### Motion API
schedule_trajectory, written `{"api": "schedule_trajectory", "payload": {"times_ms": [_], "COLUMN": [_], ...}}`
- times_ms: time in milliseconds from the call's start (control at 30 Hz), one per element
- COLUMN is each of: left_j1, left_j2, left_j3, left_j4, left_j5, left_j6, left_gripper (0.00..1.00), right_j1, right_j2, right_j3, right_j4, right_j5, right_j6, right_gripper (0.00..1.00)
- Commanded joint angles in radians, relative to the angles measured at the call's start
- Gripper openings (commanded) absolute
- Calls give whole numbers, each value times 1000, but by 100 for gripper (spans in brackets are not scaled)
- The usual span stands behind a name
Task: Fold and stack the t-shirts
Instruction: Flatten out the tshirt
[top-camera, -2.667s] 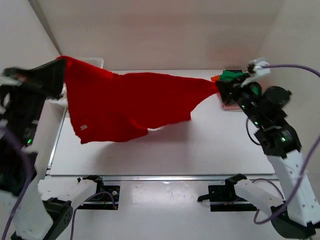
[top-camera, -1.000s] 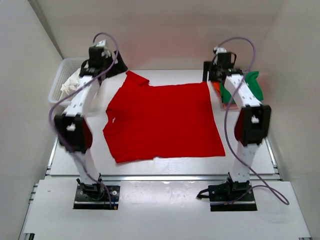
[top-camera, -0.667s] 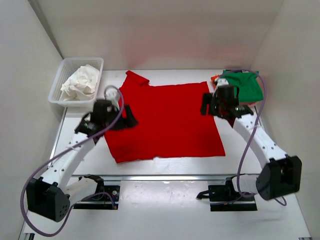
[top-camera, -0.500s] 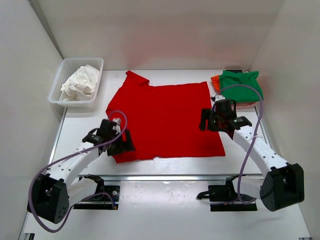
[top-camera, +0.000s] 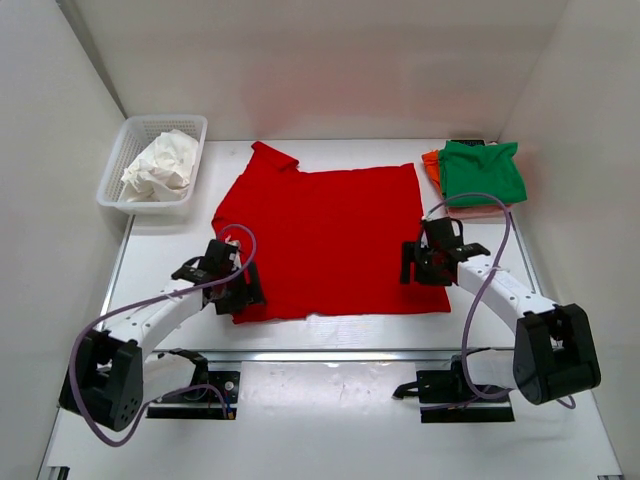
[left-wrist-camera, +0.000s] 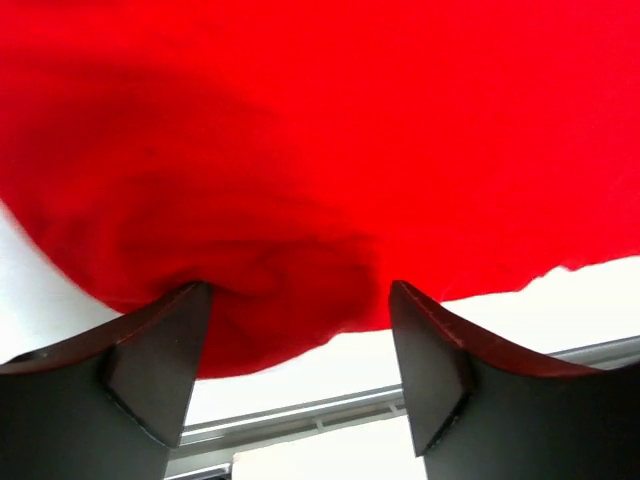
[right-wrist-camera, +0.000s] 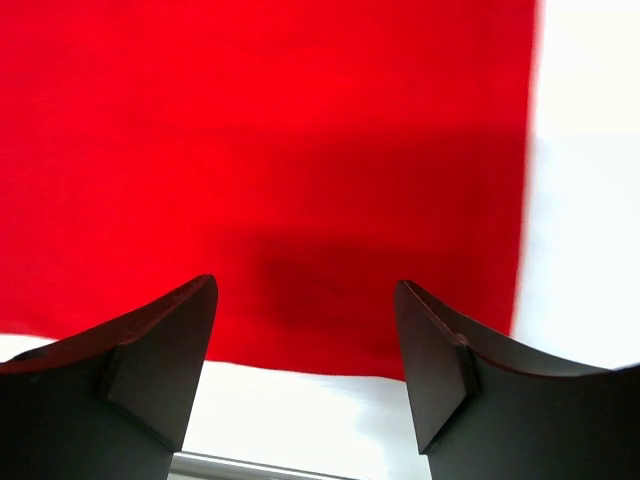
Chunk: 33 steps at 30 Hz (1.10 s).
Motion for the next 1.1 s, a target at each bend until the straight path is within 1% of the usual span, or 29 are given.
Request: {"api": "schedule_trajectory", "payload": {"times_ms": [0, 33, 67, 133, 233, 267, 300, 400, 467, 533, 567, 667, 700, 733, 767, 800, 833, 867, 900, 933, 1000, 1033, 1067], "left_j1": [75, 85, 108, 120, 106, 109, 111, 143, 154, 163, 157, 137, 139, 143, 145, 134, 125, 123, 122, 128, 140, 140, 140], "left_j2": [-97, -96, -100, -65, -1, 12, 19, 18, 24, 70, 85, 199, 247, 286, 303, 314, 308, 303, 277, 241, 126, 99, 50], "left_j3": [76, 85, 91, 107, 108, 107, 101, 85, 82, 93, 93, 116, 128, 131, 136, 137, 143, 145, 148, 159, 215, 234, 284], "left_j4": [-12, -12, -15, -27, -36, -41, -45, -54, -61, -58, -61, -58, -50, -44, -39, -27, -35, -38, -48, -70, -139, -191, -256], "left_j5": [-32, -41, -46, -70, -114, -118, -118, -176, -220, -219, -249, -288, -291, -276, -268, -263, -263, -257, -248, -237, -191, -176, -173], "left_j6": [28, 33, 47, 70, 80, 82, 83, 100, 108, 117, 119, 139, 133, 136, 145, 140, 136, 137, 140, 142, 160, 166, 169], "left_gripper": [85, 86, 86, 88, 88, 88, 88, 87, 88, 88, 88, 86, 82, 76, 59, 36, 23, 7, 0, 0, 0, 0, 0], "right_j1": [-67, -94, -95, -113, -128, -130, -139, -159, -173, -182, -181, -173, -180, -174, -179, -173, -174, -165, -158, -158, -159, -159, -155], "right_j2": [-25, -21, -1, 31, 50, 45, 45, 62, 81, 102, 111, 149, 159, 180, 192, 194, 211, 203, 200, 177, 70, 41, -12], "right_j3": [-17, -14, -7, 2, 9, 10, 3, 10, 7, 2, -5, -4, -4, 7, 16, 27, 29, 54, 68, 73, 111, 134, 162], "right_j4": [59, 60, 59, 50, 54, 66, 65, 70, 73, 76, 77, 86, 91, 87, 86, 73, 57, 38, 16, 4, -71, -111, -133], "right_j5": [47, 11, 16, 29, 29, 56, 61, 67, 69, 69, 69, 67, 70, 69, 61, 64, 73, 78, 84, 87, 67, 67, 60], "right_j6": [-7, -12, -29, -47, -58, -58, -61, -75, -81, -89, -87, -90, -90, -86, -87, -98, -101, -109, -110, -115, -129, -138, -135], "right_gripper": [69, 69, 69, 70, 70, 70, 70, 71, 71, 72, 72, 72, 72, 69, 53, 17, 6, 0, 0, 0, 1, 0, 0]}}
